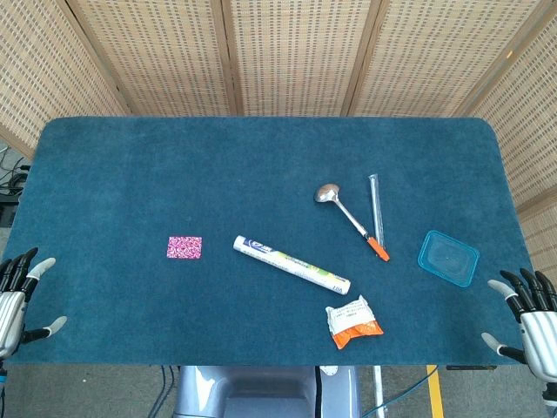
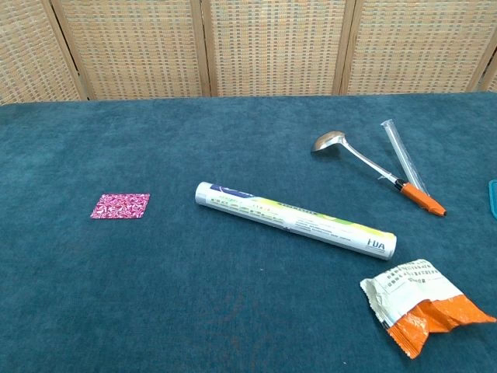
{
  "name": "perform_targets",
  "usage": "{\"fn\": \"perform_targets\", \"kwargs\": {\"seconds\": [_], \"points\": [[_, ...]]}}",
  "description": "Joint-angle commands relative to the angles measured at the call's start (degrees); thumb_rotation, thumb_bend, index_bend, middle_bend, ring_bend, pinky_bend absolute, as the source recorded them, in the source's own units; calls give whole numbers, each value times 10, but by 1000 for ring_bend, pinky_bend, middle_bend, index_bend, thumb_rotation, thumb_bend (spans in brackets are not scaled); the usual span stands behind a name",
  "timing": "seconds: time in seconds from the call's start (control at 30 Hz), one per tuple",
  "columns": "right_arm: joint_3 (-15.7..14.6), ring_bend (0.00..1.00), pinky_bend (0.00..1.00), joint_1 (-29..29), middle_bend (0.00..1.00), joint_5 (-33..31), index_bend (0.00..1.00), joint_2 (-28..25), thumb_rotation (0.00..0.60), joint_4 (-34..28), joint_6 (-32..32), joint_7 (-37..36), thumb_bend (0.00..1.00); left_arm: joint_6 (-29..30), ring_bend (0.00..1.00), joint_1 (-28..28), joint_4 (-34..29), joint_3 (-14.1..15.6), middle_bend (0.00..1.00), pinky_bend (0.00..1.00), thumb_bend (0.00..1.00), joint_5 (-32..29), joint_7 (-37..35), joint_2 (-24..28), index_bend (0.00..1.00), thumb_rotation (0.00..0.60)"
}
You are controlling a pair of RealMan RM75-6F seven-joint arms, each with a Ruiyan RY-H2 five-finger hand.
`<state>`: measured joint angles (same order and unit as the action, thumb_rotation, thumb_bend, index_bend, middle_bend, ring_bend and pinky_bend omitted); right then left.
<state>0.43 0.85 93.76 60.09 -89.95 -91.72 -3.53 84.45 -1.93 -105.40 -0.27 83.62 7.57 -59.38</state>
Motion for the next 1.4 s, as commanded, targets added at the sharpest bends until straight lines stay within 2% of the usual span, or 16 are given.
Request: {"fn": "perform_targets", "kwargs": {"seconds": [0.03,0.3,0.67,0.83,1.0,1.4], "points": [[0,0,0,-1,166,1,212,-1,600,0,1,-1,2,-2,0,-1,0,0,0,0,30,0,0,0,137,600],[0,0,0,-1,168,1,212,0,600,4,0,-6,2,1,0,-1,-4,0,0,0,29,2,3,3,137,600],[2,0,0,-4,168,-2,212,0,600,0,3,0,2,-33,0,-21,-5,-5,0,0,75,-6,-6,9,137,600],[3,0,0,-3,169,-5,212,1,600,1,2,0,2,-76,0,-42,-13,1,0,0,71,-9,-3,21,136,600],[3,0,0,-1,170,-7,212,2,600,1,-1,0,2,-117,0,-73,-18,-8,0,0,66,-18,2,25,128,600],[3,0,0,2,170,-9,212,-2,600,-4,-4,4,2,-310,0,-188,-29,-22,0,0,0,-64,-29,42,80,600]]}}
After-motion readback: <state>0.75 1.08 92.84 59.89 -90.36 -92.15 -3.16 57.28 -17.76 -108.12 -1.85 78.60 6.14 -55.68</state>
